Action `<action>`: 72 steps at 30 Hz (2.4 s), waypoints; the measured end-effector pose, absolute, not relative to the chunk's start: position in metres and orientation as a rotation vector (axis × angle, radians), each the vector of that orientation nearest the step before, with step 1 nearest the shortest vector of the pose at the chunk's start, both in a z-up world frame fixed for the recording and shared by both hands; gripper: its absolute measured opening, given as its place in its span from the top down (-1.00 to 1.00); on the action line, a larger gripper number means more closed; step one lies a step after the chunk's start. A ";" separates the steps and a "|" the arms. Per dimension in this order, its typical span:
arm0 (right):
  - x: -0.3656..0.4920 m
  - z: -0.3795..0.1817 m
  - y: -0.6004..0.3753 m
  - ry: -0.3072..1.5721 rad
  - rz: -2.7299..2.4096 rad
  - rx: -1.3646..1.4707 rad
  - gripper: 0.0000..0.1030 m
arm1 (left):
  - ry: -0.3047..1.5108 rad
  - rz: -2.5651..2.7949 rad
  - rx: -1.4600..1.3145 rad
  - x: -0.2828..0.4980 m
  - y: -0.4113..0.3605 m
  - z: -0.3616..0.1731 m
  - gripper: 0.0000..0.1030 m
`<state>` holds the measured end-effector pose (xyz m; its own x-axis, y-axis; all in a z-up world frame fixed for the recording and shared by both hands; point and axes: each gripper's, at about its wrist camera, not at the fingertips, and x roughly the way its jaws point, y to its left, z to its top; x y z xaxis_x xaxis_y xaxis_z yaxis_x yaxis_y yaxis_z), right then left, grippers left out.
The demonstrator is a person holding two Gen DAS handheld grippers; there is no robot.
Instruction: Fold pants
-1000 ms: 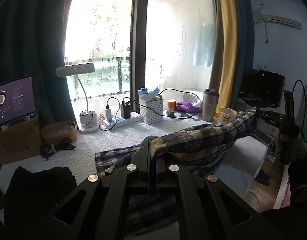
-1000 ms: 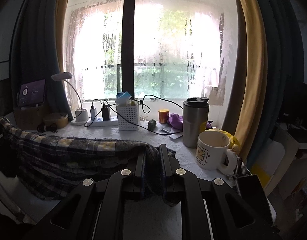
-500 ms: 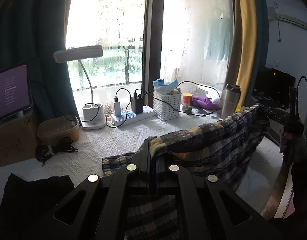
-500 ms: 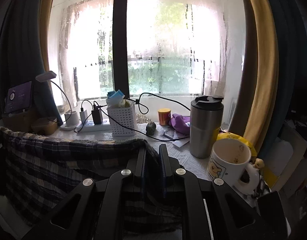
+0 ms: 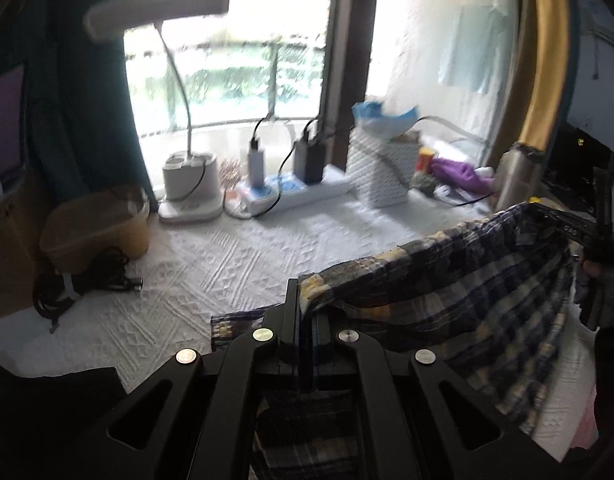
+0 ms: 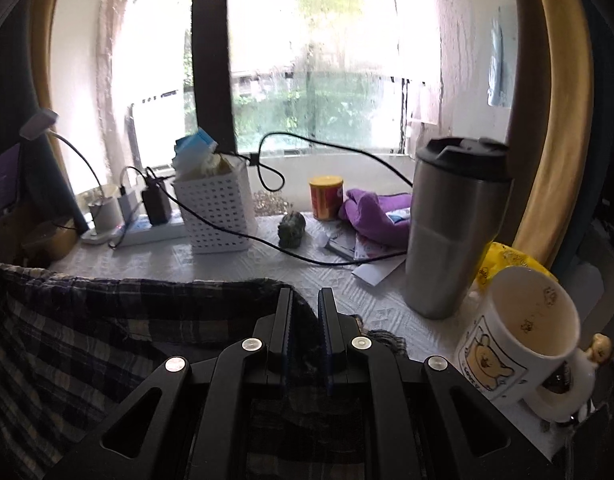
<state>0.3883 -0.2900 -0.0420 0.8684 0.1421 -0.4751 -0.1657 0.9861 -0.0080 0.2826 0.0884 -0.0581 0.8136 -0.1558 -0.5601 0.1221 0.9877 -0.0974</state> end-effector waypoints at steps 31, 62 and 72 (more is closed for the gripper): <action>0.341 -0.034 -0.282 0.514 0.036 -0.128 -1.00 | 0.666 0.080 -0.219 0.212 0.136 -0.079 -0.36; 0.150 -0.113 -0.072 0.611 0.718 -0.306 0.14 | 0.766 -0.116 -0.243 0.116 0.083 -0.138 0.69; 0.149 -0.125 -0.063 0.639 0.790 -0.334 0.88 | 0.730 -0.112 -0.234 0.097 0.080 -0.124 0.89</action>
